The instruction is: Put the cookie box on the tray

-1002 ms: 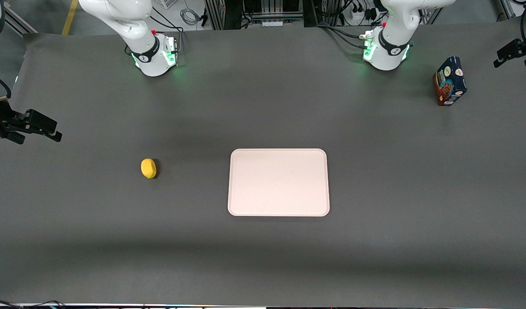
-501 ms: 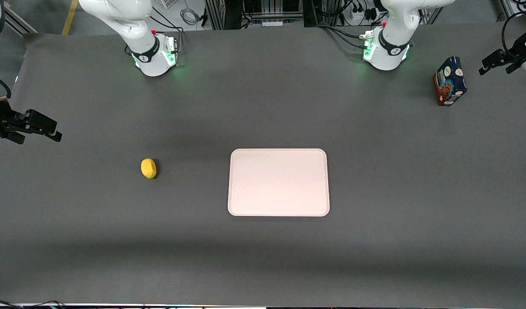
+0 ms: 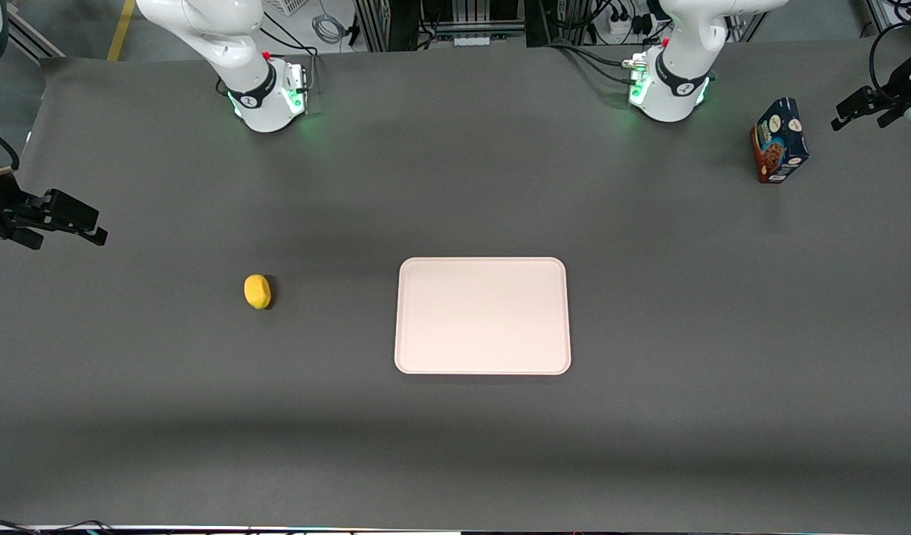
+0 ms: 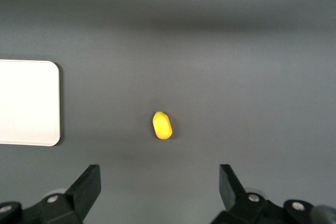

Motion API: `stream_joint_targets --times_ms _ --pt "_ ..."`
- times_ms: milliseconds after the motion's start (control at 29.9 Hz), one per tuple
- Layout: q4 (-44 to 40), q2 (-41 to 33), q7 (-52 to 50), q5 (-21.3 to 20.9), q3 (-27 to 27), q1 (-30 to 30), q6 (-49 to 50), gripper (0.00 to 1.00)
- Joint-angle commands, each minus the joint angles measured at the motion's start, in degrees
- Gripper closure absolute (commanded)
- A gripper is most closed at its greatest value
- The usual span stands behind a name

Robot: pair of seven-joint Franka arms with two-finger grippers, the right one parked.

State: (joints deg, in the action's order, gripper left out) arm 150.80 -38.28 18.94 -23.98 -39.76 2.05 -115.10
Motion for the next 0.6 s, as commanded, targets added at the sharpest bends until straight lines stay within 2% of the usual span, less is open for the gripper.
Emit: stream_joint_targets --times_ms 0,267,334,468,568 --pt "0.3 -1.2 -0.7 -1.4 0.3 -0.1 -0.3 0.00" --pt "1.5 -1.3 -1.0 -1.4 -0.3 0.3 -1.0 0.00" --pt "3.7 -1.3 -1.0 -1.4 -0.4 1.6 -3.7 0.00" --pt "11.1 -1.2 -0.8 -2.3 -0.1 8.1 -13.8 0.00" --pt "11.5 1.7 -0.1 -4.2 -0.1 8.1 -16.0 0.00"
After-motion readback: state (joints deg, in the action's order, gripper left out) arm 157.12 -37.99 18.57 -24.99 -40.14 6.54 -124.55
